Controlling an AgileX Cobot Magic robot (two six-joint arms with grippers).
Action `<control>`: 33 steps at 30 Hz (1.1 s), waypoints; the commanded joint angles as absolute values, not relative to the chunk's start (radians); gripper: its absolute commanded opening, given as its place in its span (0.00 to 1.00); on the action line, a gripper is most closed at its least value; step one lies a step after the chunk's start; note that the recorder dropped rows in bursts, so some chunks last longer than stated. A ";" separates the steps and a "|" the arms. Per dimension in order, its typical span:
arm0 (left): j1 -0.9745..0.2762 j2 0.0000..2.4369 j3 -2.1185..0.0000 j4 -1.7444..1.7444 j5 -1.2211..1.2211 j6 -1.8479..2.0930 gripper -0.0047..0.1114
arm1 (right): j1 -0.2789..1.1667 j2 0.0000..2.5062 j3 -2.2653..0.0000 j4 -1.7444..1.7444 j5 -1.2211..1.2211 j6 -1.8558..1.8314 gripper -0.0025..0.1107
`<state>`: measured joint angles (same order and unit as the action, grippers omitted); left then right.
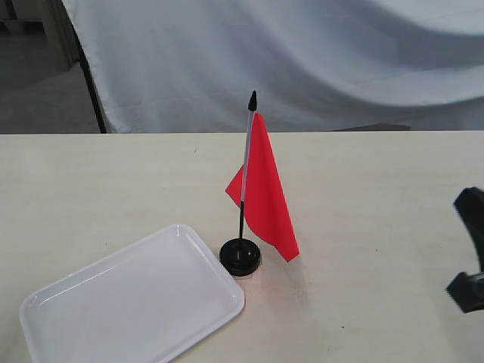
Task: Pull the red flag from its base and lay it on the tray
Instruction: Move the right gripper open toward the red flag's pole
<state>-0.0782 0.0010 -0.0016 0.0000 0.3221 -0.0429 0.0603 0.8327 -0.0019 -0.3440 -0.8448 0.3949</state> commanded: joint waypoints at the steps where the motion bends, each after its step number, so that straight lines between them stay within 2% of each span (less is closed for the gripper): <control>1: -0.083 0.000 0.000 0.000 0.322 -0.042 0.04 | 0.063 1.090 0.000 -0.516 -1.043 0.337 0.02; 7: -0.083 0.000 0.000 0.000 0.322 -0.042 0.04 | 0.063 1.396 0.000 -0.549 -1.221 0.236 0.02; 11: -0.083 0.000 0.000 0.000 0.322 -0.042 0.04 | 0.063 1.542 -0.018 -0.582 -1.221 0.211 0.02; 20: -0.083 0.000 0.000 0.000 0.322 -0.042 0.04 | 0.063 1.634 -0.096 -0.778 -1.221 0.223 0.04; 23: -0.083 0.000 0.000 0.000 0.322 -0.042 0.04 | 0.063 1.634 -0.098 -0.783 -1.221 0.223 0.23; 25: -0.083 0.000 0.000 0.000 0.322 -0.042 0.04 | 0.063 1.634 -0.103 -0.781 -1.221 0.223 0.52; 27: -0.083 0.000 0.000 0.000 0.322 -0.042 0.04 | 0.063 1.634 -0.107 -0.759 -1.221 0.225 0.89; 28: -0.083 0.000 0.000 0.000 0.322 -0.042 0.04 | 0.063 1.634 -0.118 -0.761 -1.221 0.240 0.94; 33: -0.083 0.000 0.000 0.000 0.322 -0.042 0.04 | 0.063 1.634 -0.195 -0.812 -1.221 0.402 0.94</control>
<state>-0.0782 0.0010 -0.0016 0.0000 0.3221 -0.0429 0.0622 1.6333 -0.1607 -0.7901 -1.2044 0.3214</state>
